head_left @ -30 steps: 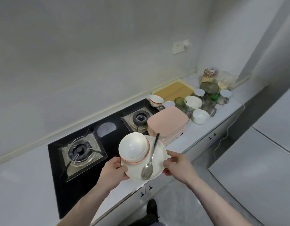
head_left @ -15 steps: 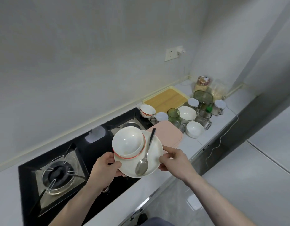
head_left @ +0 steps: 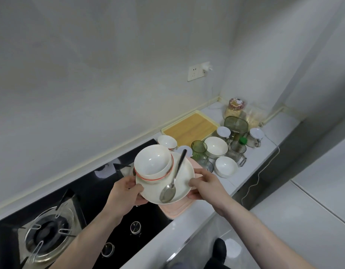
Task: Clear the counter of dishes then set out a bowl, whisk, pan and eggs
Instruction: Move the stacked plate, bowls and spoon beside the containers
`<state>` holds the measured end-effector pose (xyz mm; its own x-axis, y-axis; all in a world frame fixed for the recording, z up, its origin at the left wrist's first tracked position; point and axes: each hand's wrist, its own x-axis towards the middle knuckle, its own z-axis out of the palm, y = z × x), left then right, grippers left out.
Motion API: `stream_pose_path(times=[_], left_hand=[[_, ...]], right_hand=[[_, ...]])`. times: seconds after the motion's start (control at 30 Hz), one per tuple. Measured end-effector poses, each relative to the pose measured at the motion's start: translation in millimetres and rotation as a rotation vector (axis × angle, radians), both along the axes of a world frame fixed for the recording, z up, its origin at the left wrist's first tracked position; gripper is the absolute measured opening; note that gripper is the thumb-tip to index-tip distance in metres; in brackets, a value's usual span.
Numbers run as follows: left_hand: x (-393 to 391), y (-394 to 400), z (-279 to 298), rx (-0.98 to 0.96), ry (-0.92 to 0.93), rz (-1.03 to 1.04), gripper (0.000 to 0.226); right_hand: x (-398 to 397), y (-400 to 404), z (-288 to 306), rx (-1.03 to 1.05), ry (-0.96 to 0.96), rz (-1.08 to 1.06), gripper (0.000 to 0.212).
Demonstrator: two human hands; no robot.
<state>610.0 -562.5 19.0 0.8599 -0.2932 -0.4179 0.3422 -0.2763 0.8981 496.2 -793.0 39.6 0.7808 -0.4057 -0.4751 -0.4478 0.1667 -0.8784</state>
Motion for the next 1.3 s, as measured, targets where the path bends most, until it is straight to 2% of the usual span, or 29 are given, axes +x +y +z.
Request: stream_pose_path(times=[0.23, 0.6, 0.87, 1.03, 1.3], left_hand=[[4.1, -59.6, 10.6, -0.007, -0.021, 0.024, 0.022], [0.0, -152.1, 5.8, 0.041, -0.027, 0.102, 0.025], [-27.6, -171.5, -1.2, 0.068, 0.004, 0.223, 0.026], [-29.6, -164.5, 2.5, 0.107, -0.001, 0.178, 0.028], [-32.7, -164.3, -0.5, 0.142, -0.058, 0.040, 0.035]], right_hand=[[22.4, -69.7, 3.4, 0.000, -0.014, 0.087, 0.029], [50.3, -185.4, 11.0, -0.102, 0.057, 0.386, 0.020], [57.4, -212.1, 2.6, -0.091, 0.104, 0.514, 0.019], [45.3, -204.3, 0.7, -0.089, 0.106, 0.523, 0.020], [18.9, -197.6, -13.7, -0.063, 0.070, 0.357, 0.030]])
